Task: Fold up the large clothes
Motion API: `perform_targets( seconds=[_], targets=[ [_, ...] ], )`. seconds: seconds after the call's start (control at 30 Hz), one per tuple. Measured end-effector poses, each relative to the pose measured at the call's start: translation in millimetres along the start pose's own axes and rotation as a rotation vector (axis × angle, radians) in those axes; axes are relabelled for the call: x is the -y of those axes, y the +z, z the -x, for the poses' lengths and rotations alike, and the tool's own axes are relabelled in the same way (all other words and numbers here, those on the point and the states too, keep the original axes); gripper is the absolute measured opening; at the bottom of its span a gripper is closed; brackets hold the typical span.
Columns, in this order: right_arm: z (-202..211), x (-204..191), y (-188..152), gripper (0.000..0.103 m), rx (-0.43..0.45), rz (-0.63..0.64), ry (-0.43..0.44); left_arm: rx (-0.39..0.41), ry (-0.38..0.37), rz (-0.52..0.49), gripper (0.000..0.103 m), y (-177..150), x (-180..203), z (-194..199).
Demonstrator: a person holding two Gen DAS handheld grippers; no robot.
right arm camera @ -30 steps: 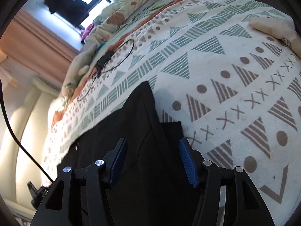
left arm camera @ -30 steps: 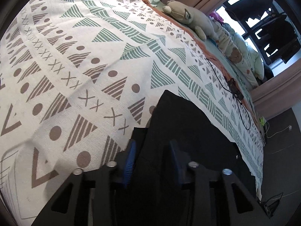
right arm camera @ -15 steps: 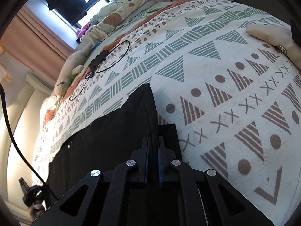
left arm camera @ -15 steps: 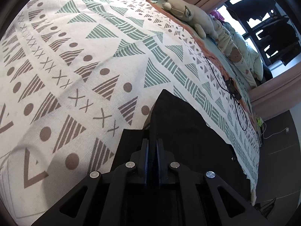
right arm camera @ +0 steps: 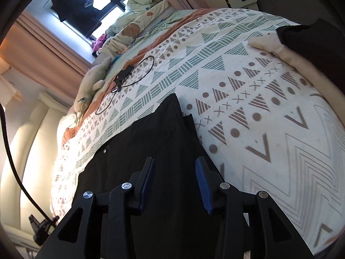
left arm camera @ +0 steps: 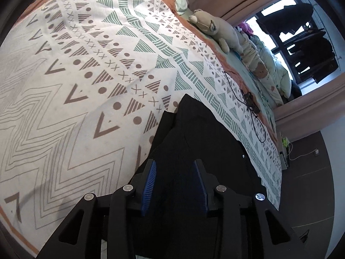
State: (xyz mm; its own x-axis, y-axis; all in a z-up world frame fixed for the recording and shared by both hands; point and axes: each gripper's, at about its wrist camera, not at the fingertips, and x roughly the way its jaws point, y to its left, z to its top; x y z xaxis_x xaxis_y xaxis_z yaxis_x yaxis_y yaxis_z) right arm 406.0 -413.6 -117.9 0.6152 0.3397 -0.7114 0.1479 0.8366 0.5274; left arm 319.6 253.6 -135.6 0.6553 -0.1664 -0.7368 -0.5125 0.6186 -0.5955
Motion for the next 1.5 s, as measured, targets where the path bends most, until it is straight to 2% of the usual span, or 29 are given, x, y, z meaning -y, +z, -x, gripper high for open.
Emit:
perform_targets(
  seconds=[0.23,0.27,0.37,0.4,0.63,0.8,1.0,1.2,1.5],
  targets=[
    [41,-1,-24,0.040,0.002,0.009,0.016,-0.014,-0.021,0.036,0.038,-32,-27,37],
    [46,-2,-29,0.040,0.003,0.013,0.018,-0.016,-0.023,0.041,0.042,-36,-31,42],
    [57,-4,-43,0.040,0.002,0.016,0.021,-0.014,-0.020,0.050,0.068,-44,-42,53],
    [60,-5,-47,0.040,0.003,0.018,0.023,-0.004,-0.029,0.055,0.070,-48,-46,60],
    [74,-17,-82,0.040,-0.011,0.053,0.034,-0.015,-0.095,0.081,0.070,-72,-69,76],
    [67,-34,-111,0.040,-0.045,0.098,0.043,-0.028,-0.149,0.108,0.070,-89,-81,71],
    [42,-67,-141,0.040,-0.116,0.212,0.047,-0.065,-0.153,0.131,0.070,-97,-88,51],
    [14,-92,-163,0.040,-0.194,0.261,0.051,-0.066,-0.155,0.133,0.070,-98,-95,44],
    [-14,-114,-181,0.040,-0.274,0.303,0.046,-0.129,-0.151,0.147,0.069,-95,-92,2]
  ],
)
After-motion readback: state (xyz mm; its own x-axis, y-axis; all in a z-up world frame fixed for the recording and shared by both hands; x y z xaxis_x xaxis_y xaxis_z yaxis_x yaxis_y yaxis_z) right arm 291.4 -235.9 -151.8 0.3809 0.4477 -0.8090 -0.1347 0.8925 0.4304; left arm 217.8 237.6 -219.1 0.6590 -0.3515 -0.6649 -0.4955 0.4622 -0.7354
